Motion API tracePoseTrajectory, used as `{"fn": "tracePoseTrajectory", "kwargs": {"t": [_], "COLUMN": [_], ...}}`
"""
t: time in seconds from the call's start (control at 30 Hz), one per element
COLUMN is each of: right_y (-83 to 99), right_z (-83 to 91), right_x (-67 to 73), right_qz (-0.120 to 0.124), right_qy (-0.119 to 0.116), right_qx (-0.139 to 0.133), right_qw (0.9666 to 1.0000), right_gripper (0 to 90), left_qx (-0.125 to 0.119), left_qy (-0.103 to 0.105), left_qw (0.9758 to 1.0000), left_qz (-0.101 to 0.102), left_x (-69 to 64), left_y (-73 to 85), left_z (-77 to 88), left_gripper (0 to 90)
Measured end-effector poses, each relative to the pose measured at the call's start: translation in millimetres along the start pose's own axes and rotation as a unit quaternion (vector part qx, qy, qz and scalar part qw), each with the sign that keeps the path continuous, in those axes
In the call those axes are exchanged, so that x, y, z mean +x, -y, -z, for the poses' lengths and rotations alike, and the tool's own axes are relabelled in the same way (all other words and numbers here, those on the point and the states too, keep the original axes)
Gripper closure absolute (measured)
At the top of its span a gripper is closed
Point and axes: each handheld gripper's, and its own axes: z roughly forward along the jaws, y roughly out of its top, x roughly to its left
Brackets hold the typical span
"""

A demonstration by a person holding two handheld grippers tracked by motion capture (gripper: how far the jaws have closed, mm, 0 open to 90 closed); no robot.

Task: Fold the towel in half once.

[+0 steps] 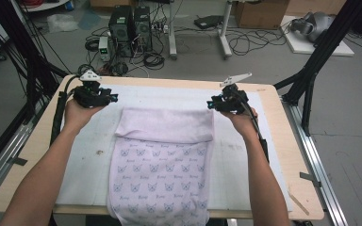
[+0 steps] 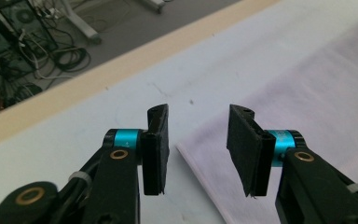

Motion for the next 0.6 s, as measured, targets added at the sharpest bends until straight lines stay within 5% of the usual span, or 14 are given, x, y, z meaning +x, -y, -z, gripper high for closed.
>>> {"fn": "tracePoseTrajectory", "kwargs": {"t": [0.07, 0.17, 0.6], "right_y": [8.8, 22.7, 81.9], "right_z": [-3.8, -0.8, 21.3], "right_x": [5.5, 18.8, 82.5], "right_qz": [-0.006, 0.0, 0.025], "right_qy": [-0.019, -0.029, -0.083], "right_qx": [0.018, 0.003, -0.025], "right_qw": [0.9996, 0.9996, 0.9959], "right_gripper": [61.9, 62.0, 59.3], "left_qx": [0.004, -0.006, -0.024], "left_qy": [0.01, 0.028, 0.083], "left_qw": [0.9999, 0.9995, 0.9961], "left_qz": [0.005, 0.011, -0.018], "left_x": [-2.4, -9.4, -58.2], "left_y": [14.2, 32.4, 99.6], "left_z": [1.5, 7.7, 38.0], "left_gripper": [58.2, 57.9, 54.2]}}
